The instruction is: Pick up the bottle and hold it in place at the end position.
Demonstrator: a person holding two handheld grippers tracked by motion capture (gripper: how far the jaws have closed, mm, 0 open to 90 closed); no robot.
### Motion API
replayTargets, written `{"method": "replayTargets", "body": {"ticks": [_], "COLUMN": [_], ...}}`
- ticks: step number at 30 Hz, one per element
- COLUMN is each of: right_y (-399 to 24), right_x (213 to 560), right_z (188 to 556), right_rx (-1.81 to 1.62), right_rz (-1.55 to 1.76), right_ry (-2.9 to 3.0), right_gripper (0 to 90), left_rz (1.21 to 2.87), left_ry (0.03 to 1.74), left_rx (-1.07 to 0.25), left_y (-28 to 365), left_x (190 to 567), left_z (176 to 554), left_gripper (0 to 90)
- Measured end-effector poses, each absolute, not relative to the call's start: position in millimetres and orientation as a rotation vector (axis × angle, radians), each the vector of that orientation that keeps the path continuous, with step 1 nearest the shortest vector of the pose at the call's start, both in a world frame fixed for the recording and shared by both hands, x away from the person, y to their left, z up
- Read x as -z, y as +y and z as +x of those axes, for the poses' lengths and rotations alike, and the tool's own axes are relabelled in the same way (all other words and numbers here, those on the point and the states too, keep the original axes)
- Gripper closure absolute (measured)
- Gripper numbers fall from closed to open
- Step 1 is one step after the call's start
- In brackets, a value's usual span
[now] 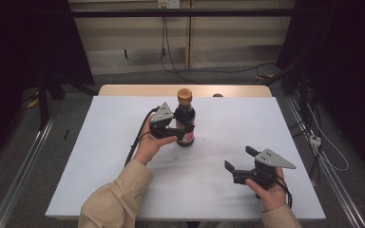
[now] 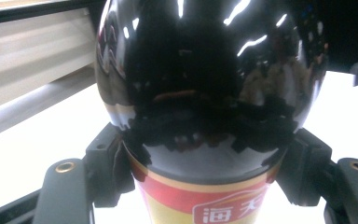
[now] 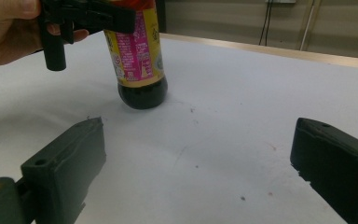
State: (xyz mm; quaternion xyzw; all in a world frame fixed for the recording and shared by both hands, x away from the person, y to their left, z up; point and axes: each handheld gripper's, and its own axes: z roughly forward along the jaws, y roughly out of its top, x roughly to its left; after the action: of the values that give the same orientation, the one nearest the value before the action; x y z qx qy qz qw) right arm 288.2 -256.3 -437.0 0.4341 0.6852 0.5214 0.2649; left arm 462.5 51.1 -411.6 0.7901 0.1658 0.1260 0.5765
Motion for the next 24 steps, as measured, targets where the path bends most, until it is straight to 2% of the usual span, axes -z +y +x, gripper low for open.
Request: {"method": "replayTargets", "body": {"ticks": [7,12,14,16,18,24], "right_y": [-247,-243,-241,-238,-236,-232], "right_x": [430,426,426,426,426,420], "right_z": [305,313,315,317,319,324], "right_rx": [-1.413,-1.418,-1.414,-1.406,-1.418,-1.42], "right_rz": [1.159,1.167,1.166,1.171,1.185,1.198], "right_ry": [1.876,1.863,1.864,1.862,1.854,1.85], "right_gripper": [3.0,3.5,3.8,4.0,4.3,4.2], "left_rz": [1.851,1.861,1.817,1.817,1.822,1.821], "left_ry": [0.459,0.53,0.579,0.599,0.599,0.618], "left_rx": [-0.303,-0.389,-0.405,-0.474,-0.53,-0.514], "left_y": [49,43,39,34,33,33], "left_x": [410,410,411,414,415,414], "left_z": [458,448,443,438,436,436], "left_gripper": [29.3,27.9,25.6,23.5,28.0,28.9]}}
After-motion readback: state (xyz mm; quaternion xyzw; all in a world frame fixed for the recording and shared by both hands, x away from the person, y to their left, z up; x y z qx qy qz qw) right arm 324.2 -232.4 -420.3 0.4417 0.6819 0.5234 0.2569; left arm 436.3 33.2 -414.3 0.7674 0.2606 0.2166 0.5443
